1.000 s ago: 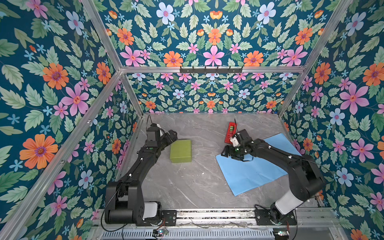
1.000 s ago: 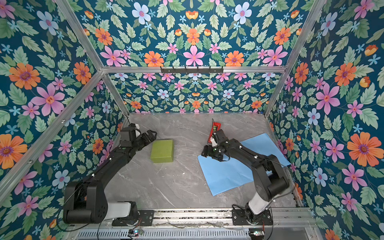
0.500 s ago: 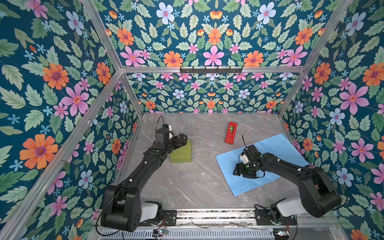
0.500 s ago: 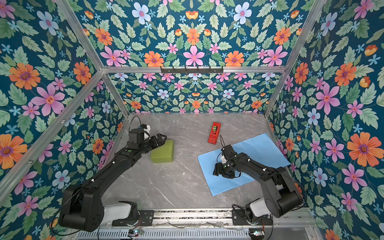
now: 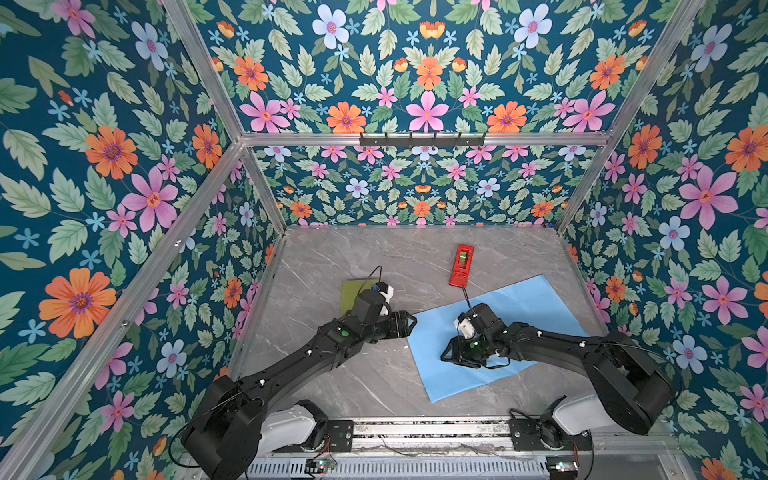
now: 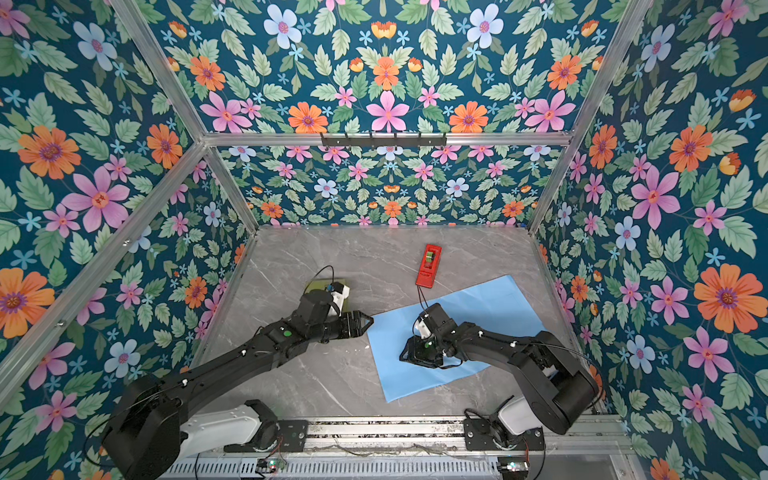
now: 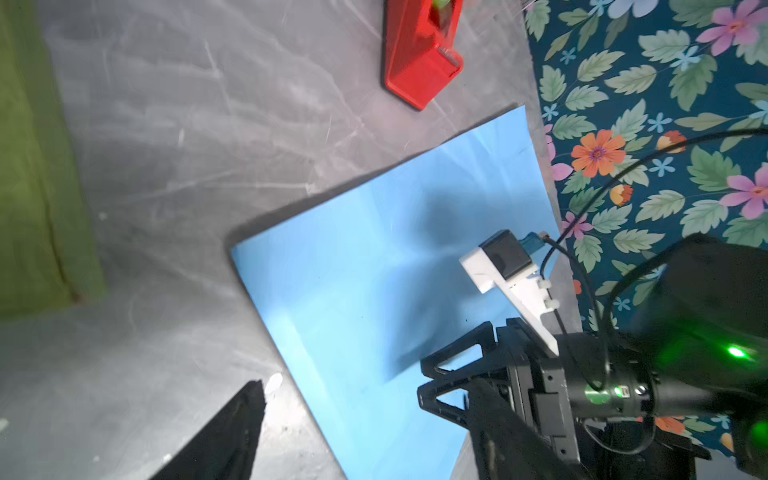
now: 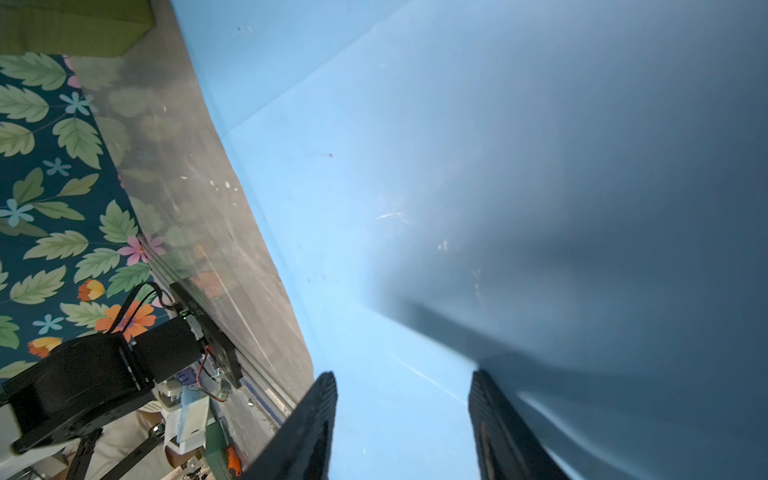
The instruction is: Wrap the gift box in paper
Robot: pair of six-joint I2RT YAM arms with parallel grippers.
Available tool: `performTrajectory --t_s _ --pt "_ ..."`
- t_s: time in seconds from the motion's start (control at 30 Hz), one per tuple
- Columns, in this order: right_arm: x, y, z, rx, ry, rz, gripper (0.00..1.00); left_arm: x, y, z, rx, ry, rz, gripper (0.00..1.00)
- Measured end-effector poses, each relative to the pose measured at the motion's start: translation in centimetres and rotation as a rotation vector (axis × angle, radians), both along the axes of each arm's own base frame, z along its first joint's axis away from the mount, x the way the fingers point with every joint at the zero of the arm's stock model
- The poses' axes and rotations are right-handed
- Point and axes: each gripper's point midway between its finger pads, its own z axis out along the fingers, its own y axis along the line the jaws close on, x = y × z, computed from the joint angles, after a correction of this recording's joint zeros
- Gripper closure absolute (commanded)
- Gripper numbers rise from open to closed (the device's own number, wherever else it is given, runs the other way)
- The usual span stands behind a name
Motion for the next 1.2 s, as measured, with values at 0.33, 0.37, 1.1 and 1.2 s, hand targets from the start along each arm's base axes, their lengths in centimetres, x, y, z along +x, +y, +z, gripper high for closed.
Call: performTrajectory --t_s 0.33,0.37,1.1,1.2 --pt "4.9 -4.2 5.2 0.110 -0.104 -0.189 0.47 -3.8 -4.2 -3.6 -0.027 0.086 -0.096 0.35" --pt "5.9 -6.1 5.4 0.098 -0.109 -0.233 0.47 -4.1 -5.2 -4.1 -0.029 0.095 -0.125 0.36" --pt "2.1 -16.2 -0.5 -0.167 0.064 -0.391 0.48 -3.5 -5.3 -9.0 -0.003 0.132 -0.177 0.39" --pt "1.1 -15.3 -0.6 -0.156 0.068 -0.379 0.48 -2.6 -4.4 -9.1 -0.006 0.121 -0.161 0.39"
